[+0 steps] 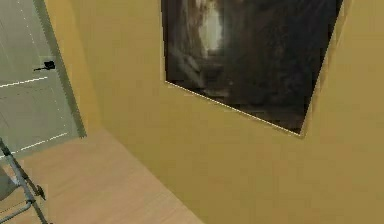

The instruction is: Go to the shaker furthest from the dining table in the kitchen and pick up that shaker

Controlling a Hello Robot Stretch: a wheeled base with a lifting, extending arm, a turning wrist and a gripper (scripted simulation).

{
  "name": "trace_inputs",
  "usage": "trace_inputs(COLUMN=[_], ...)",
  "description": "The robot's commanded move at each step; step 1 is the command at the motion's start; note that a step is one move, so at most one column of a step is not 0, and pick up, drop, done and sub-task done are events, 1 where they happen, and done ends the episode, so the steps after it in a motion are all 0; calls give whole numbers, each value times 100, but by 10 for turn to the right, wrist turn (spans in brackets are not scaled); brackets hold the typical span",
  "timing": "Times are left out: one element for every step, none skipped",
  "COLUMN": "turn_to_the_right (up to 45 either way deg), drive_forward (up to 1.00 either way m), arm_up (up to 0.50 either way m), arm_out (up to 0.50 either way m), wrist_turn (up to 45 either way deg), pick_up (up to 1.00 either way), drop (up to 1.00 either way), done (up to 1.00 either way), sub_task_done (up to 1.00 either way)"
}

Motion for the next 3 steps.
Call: trace_inputs(turn_to_the_right=[-450,-450,-450], drive_forward=[0,0,0], arm_up=[0,0,0], arm_out=[0,0,0], wrist_turn=[0,0,0], pick_up=[0,0,0], drop=[0,0,0], done=[0,0,0], sub_task_done=[0,0,0])
